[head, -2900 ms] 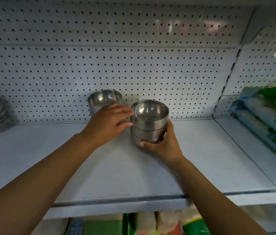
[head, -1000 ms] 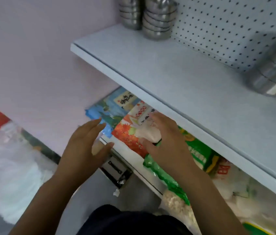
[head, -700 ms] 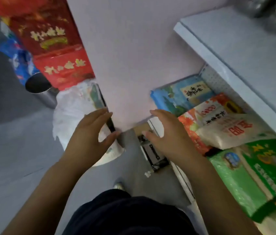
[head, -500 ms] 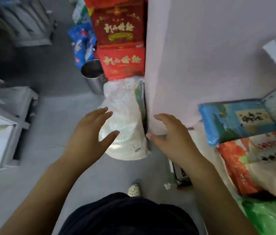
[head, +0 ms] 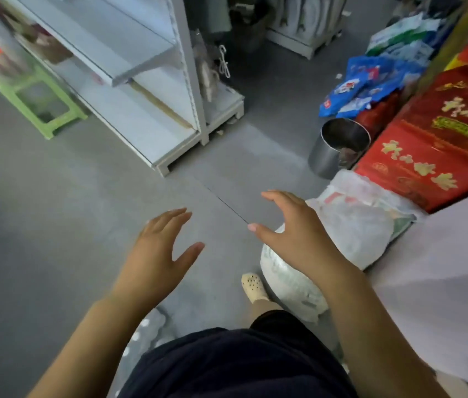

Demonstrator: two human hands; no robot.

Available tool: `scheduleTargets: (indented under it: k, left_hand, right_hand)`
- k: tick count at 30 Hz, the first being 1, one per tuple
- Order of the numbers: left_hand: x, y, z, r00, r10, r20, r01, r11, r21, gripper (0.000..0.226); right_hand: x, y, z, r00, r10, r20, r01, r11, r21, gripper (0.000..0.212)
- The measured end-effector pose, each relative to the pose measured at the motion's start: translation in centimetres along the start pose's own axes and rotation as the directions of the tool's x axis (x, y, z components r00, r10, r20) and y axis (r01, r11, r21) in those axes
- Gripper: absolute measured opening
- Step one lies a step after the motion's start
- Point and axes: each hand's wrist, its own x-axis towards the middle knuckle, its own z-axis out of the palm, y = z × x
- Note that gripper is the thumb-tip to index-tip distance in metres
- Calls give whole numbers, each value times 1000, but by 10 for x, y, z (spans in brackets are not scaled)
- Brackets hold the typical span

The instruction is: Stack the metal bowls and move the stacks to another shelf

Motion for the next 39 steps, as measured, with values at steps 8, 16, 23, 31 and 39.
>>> scheduleTargets:
  k: [8, 16, 23, 31, 39]
  left_hand:
    - [64, -20, -17, 984, -153, -92, 155, 988, 22, 65]
    - [184, 6, -23, 978, -183, -103, 179, 983, -46, 66]
    - [219, -30, -43, 910, -369, -190, 353, 929, -114, 64]
    - [211, -126, -72, 751, -609, -256, 572, 793, -210, 65]
    - [229, -261, -163, 678, -649, -346, 615, 758, -216, 65]
  right_hand:
    - [101, -6, -1, 984, -95, 149, 102, 994, -40, 65]
    - [210, 5, -38, 964, -115, 239, 135, 988, -70, 69]
    - [313, -37, -18, 916, -220, 334, 255, 965, -64, 68]
    - [391, -117, 71, 775, -324, 542, 414, 909, -49, 68]
    - [482, -251, 178, 706, -416, 573, 528, 848, -35, 67]
